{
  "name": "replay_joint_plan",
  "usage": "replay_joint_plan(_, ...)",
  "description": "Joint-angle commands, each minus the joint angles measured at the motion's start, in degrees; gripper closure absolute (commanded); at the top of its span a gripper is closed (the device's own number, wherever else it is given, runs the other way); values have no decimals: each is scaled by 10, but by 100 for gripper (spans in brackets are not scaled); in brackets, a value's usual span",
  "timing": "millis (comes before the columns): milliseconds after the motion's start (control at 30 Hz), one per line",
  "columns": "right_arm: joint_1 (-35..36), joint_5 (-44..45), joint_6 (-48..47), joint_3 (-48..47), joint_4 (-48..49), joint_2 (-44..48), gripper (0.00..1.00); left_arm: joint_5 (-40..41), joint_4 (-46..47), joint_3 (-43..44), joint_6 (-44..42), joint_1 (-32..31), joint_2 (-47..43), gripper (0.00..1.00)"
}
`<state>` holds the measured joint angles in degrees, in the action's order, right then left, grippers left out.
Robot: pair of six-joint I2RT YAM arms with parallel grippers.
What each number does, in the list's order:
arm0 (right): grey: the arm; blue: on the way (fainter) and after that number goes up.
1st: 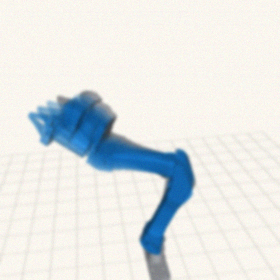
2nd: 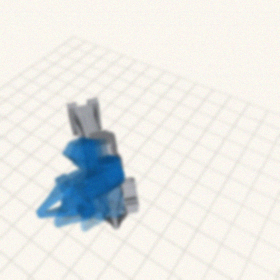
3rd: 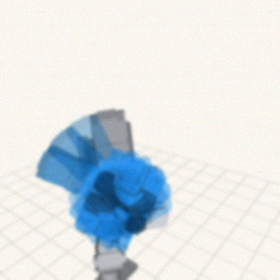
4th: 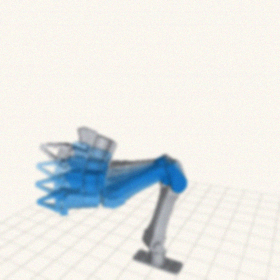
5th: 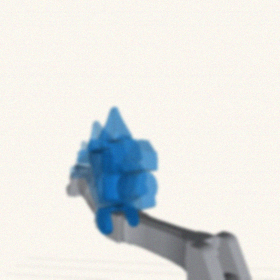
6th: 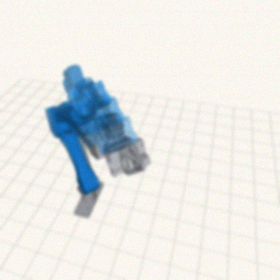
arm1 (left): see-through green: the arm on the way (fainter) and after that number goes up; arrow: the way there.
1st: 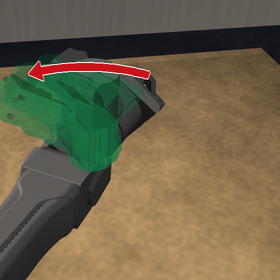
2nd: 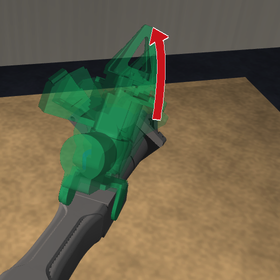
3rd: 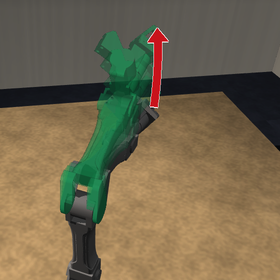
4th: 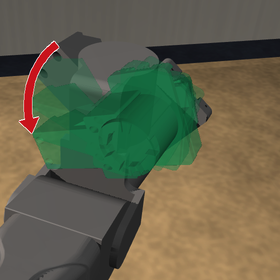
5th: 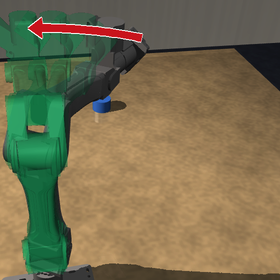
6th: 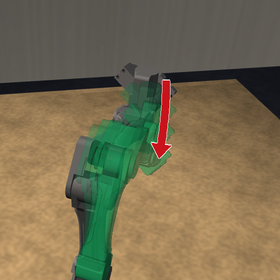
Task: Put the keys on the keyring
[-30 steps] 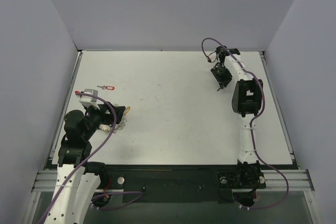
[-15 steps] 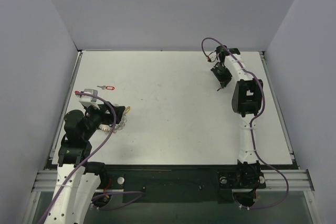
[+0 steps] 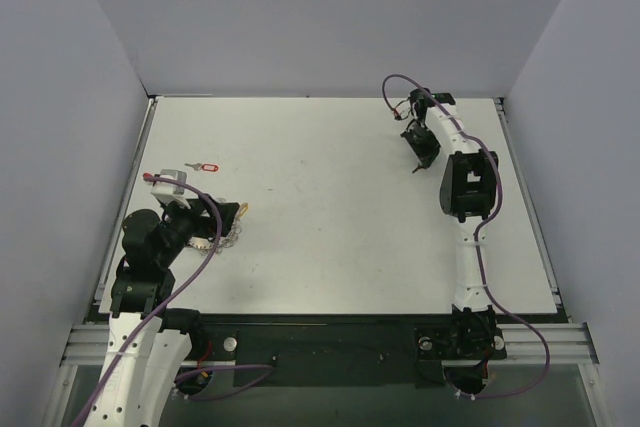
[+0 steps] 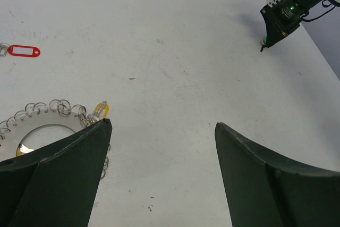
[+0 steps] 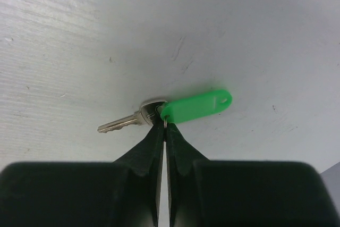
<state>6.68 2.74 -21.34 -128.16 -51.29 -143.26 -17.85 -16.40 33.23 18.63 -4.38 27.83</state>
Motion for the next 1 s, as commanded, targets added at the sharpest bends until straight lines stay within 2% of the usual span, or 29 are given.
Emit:
replay_joint_plan(0, 4, -1, -6, -10, -29, 13, 100, -24, 33, 3, -4, 3, 1, 11)
replay_joint_plan(133, 3, -50, 2, 67, -2, 101, 100, -80, 62, -5, -1, 3, 2, 12)
replay_joint_plan(167, 1, -66, 11, 86, 4, 149, 100, -125, 86, -7, 4, 3, 2, 14)
replay_joint_plan(233, -3, -129, 31, 161, 17, 227, 100, -178, 122, -15, 20, 2, 6, 18)
replay_joint_plan(300, -9, -233, 57, 259, 25, 306, 100, -220, 155, -24, 42, -10, 15, 21)
replay_joint_plan(367, -11, -313, 82, 342, 31, 389, 100, -240, 214, -38, 64, -31, 18, 23)
replay_joint_plan(400, -10, -334, 89, 372, 29, 442, 100, -237, 225, -45, 67, -61, 14, 24)
replay_joint_plan(433, -9, -379, 95, 427, 29, 471, 100, -212, 238, -47, 65, -80, 9, 24)
replay_joint_plan(467, -9, -398, 95, 451, 26, 516, 100, -194, 243, -53, 54, -137, -2, 24)
replay_joint_plan(500, -9, -432, 85, 495, 16, 544, 100, -147, 256, -55, 46, -166, -5, 25)
replay_joint_plan(533, -9, -447, 76, 513, 10, 584, 100, -115, 259, -54, 24, -236, -10, 25)
replay_joint_plan(567, -9, -468, 48, 547, -6, 611, 100, -70, 266, -53, 12, -277, -9, 25)
replay_joint_plan(600, -8, -476, 1, 562, -20, 653, 100, -44, 269, -48, -16, -337, 2, 25)
replay_joint_plan(700, -3, -484, -96, 613, -80, 725, 100, 70, 283, -34, -68, -468, 68, 26)
replay_joint_plan(767, 0, -488, -164, 634, -108, 773, 100, 147, 299, -25, -114, -591, 134, 25)
replay_joint_plan(800, 1, -491, -196, 643, -115, 794, 100, 199, 313, -20, -146, -613, 156, 24)
replay_joint_plan(833, 3, -498, -214, 654, -140, 806, 100, 219, 320, -9, -158, -653, 206, 24)
replay_joint_plan(967, 3, -517, -283, 689, -173, 842, 100, 279, 365, 30, -202, -718, 343, 23)
